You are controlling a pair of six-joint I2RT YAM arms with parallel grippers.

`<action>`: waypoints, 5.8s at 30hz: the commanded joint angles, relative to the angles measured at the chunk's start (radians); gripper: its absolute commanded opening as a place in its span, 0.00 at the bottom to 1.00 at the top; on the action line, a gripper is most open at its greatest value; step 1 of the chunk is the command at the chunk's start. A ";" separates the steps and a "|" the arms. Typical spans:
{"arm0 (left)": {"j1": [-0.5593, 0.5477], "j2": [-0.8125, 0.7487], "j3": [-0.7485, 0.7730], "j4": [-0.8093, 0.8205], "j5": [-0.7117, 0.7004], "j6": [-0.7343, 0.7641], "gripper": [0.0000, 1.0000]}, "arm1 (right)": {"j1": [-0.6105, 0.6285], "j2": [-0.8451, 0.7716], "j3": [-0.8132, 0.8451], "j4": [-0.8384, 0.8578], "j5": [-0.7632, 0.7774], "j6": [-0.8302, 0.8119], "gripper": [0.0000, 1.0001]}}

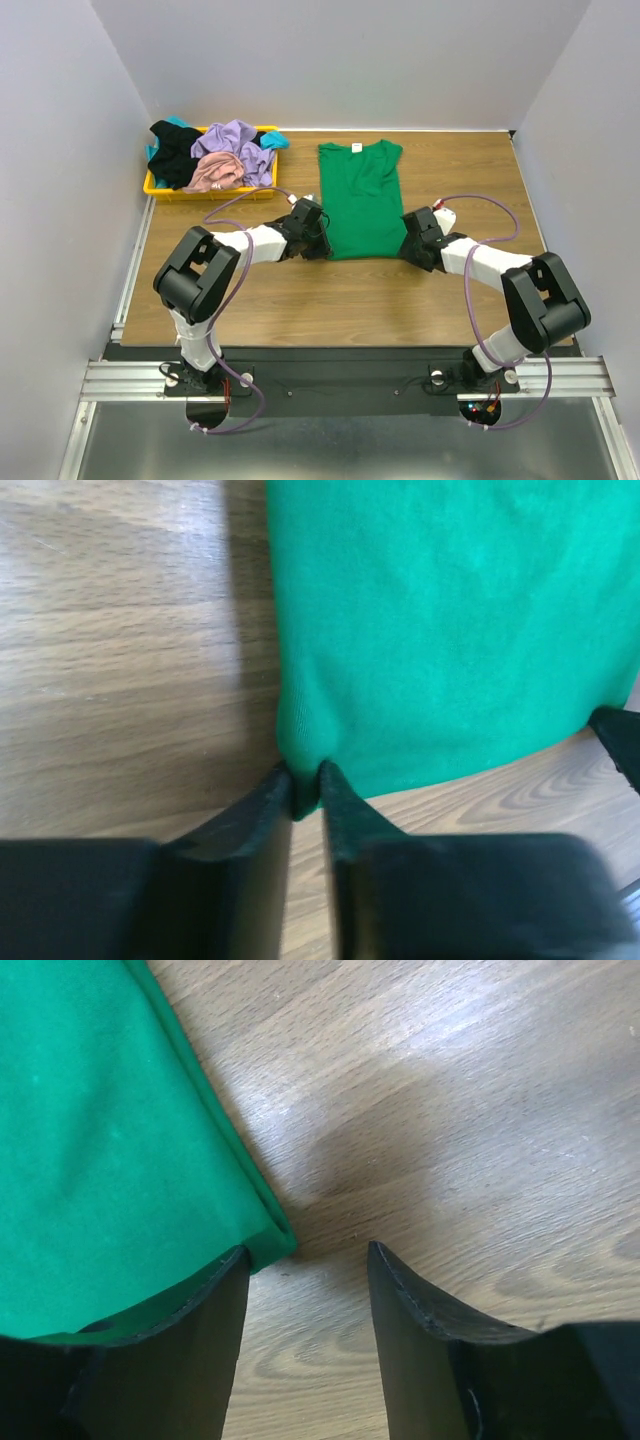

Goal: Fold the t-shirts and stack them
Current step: Fold the tshirt, then neatly place the folded tshirt to the corner

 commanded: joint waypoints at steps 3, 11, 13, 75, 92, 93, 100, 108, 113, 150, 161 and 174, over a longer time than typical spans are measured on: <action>0.000 0.042 0.047 -0.023 -0.013 0.016 0.04 | -0.008 0.034 0.008 0.091 -0.030 -0.013 0.50; -0.005 0.024 0.035 -0.022 -0.033 0.013 0.00 | -0.008 0.009 -0.016 0.177 0.008 -0.082 0.27; -0.009 0.022 0.033 -0.025 -0.039 0.016 0.00 | -0.008 0.000 -0.036 0.215 -0.024 -0.095 0.24; 0.038 -0.137 0.318 -0.186 0.030 0.109 0.00 | -0.040 -0.137 0.485 -0.098 0.096 -0.323 0.00; 0.181 0.180 0.609 -0.210 -0.036 0.116 0.34 | -0.159 0.349 0.776 0.011 -0.066 -0.399 0.00; 0.185 0.197 0.637 -0.226 -0.039 0.116 0.51 | -0.166 0.374 0.795 0.011 -0.067 -0.400 0.00; 0.196 0.225 0.811 -0.302 -0.018 0.165 0.98 | -0.172 0.419 0.900 0.010 -0.237 -0.448 0.94; 0.143 0.168 0.651 -0.201 0.044 0.170 0.99 | -0.171 0.272 0.647 0.013 -0.486 -0.364 0.95; 0.109 0.232 0.650 -0.172 0.122 0.162 0.98 | -0.172 0.325 0.583 0.034 -0.552 -0.323 0.95; -0.118 -0.332 -0.219 0.058 0.010 0.075 0.98 | 0.082 -0.352 -0.155 0.108 -0.518 -0.138 1.00; -0.117 -0.540 -0.288 -0.143 -0.242 0.041 0.98 | 0.081 -0.390 -0.107 -0.096 -0.195 -0.129 1.00; -0.081 -0.671 -0.367 -0.217 -0.369 -0.019 0.98 | 0.082 -0.094 -0.026 -0.099 -0.079 -0.112 0.58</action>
